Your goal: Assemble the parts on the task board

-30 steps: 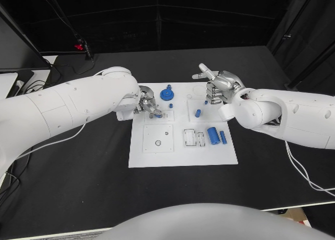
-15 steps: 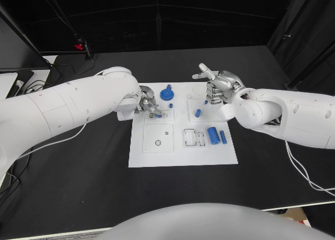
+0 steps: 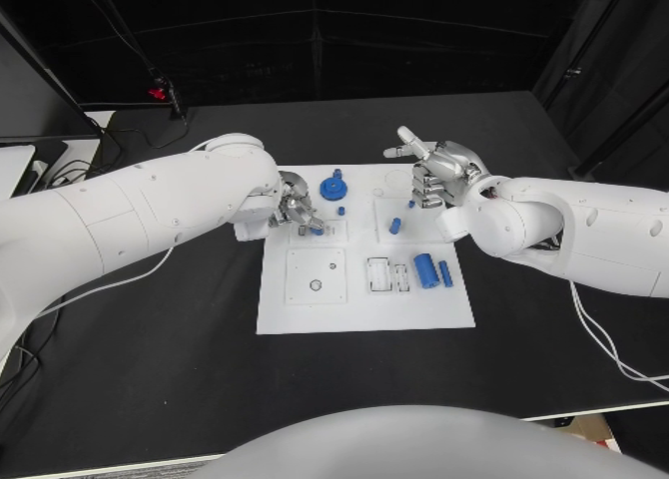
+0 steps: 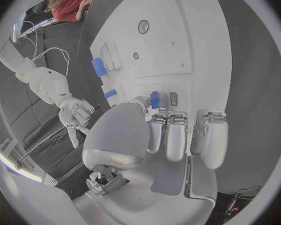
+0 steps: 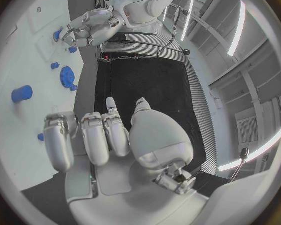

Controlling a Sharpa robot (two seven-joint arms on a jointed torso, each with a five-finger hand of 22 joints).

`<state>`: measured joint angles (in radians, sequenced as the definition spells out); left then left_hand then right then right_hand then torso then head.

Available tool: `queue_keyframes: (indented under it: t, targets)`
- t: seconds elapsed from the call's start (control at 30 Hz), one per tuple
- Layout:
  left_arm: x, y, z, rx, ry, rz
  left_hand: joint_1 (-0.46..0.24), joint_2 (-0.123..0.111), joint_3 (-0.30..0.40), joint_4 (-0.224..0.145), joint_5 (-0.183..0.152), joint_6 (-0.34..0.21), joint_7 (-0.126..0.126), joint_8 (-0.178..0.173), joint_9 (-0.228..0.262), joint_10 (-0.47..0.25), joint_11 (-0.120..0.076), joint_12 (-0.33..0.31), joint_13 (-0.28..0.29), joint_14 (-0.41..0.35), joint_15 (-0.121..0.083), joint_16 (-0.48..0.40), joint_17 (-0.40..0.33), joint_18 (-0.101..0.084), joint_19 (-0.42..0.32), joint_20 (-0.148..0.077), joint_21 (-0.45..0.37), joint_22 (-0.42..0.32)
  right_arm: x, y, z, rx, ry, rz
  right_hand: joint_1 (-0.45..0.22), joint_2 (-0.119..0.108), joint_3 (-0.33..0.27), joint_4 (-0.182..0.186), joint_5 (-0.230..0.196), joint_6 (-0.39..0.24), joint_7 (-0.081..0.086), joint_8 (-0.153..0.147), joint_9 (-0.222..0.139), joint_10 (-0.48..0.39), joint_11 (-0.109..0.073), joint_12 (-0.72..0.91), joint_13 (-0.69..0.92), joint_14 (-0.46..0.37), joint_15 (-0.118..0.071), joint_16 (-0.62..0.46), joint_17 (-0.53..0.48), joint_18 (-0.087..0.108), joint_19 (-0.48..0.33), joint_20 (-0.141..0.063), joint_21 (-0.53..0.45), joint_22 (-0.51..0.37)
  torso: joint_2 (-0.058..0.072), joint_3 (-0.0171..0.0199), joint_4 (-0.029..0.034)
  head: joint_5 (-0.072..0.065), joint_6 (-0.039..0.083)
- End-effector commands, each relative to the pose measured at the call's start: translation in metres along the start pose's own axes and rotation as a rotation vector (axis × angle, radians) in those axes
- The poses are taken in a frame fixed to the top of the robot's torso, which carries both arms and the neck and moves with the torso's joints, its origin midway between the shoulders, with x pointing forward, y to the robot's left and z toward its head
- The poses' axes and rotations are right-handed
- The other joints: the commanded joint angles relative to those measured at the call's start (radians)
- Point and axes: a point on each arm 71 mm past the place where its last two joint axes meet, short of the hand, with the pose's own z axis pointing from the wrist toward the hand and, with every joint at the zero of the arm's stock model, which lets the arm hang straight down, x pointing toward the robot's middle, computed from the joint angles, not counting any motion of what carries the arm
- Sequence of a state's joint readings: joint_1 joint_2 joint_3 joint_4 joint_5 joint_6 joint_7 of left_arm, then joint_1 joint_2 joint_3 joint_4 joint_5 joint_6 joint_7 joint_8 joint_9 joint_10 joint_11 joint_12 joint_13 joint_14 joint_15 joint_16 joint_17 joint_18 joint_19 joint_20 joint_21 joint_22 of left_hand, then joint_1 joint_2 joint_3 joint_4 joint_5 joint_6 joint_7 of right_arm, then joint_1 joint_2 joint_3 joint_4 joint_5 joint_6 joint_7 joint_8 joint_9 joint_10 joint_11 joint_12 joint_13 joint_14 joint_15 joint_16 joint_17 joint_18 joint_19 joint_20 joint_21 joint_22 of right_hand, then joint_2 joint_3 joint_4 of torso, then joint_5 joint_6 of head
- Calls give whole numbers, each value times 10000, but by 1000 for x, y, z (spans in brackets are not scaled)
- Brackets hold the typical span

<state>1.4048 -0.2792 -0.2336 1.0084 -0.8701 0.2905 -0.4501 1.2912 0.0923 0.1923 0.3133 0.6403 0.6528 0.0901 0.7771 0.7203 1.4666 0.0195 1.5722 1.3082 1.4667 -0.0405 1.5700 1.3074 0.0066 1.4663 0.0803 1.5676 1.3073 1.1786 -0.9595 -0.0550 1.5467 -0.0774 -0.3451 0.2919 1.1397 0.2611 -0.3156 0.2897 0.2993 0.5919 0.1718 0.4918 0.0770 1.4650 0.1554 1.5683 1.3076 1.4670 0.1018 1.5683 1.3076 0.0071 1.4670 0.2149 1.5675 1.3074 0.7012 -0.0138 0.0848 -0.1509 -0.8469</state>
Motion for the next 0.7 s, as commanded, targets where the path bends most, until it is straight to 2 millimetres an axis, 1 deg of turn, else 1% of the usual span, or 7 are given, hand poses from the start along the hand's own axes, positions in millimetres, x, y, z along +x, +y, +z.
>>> queue_keyframes:
  t: [0.03, 0.13, 0.3, 0.7]
  targets:
    - [4, 2, 2, -235, 113, 43, -145, -6, 217, -198, -204, 93, -47, -71, 32, 1042, 53, -14, 2626, 1041, 75, 8, 2634, -66, 1045, 27, 31, 2635, 1, 1, 0, -71, 50, 21, 6, 99, 34, 15, 42, -70, 569, 22, -15, 1058, 4, 25, 2632, 1038, -31, 25, 2632, -44, 957, -67, -30, 2595, 2, -1, 3, 0, -7]
    - [4, 3, 2, -249, 103, 38, -321, -33, 169, -194, -472, 44, -29, -144, 54, 1042, 70, -14, 2626, 1041, 90, 8, 2634, -66, 1045, 40, 31, 2635, 1, 1, 0, -71, 57, 22, 6, 99, 34, 15, 42, -70, 569, 22, -15, 1058, 4, 25, 2632, 1038, -31, 25, 2632, -44, 957, -67, -30, 2595, -2, -2, 6, -3, -7]
    - [4, 2, 2, -252, 100, 39, -712, -118, -45, -198, -1055, -52, 9, -326, 42, 1042, 109, -14, 2626, 1041, 124, 8, 2634, -66, 1045, 71, 31, 2635, 1, 1, 0, -71, 56, 23, 6, 99, 34, 15, 42, -70, 569, 22, -15, 1058, 4, 25, 2632, 1038, -31, 25, 2632, -44, 957, -67, -30, 2595, 1, -7, 3, -6, -12]
    - [5, 2, 3, -220, 140, 57, -1005, -193, -287, -196, -1388, -77, 40, -447, 40, 1042, 136, -14, 2626, 1041, 151, 8, 2634, -66, 1045, 98, 31, 2635, 2, 1, 0, -70, 59, 23, 2, 109, 26, 19, 40, -86, 572, 32, -18, 1058, 7, 25, 2632, 1038, -29, 25, 2632, -40, 945, -65, -39, 2589, 1, -2, 2, -14, -13]
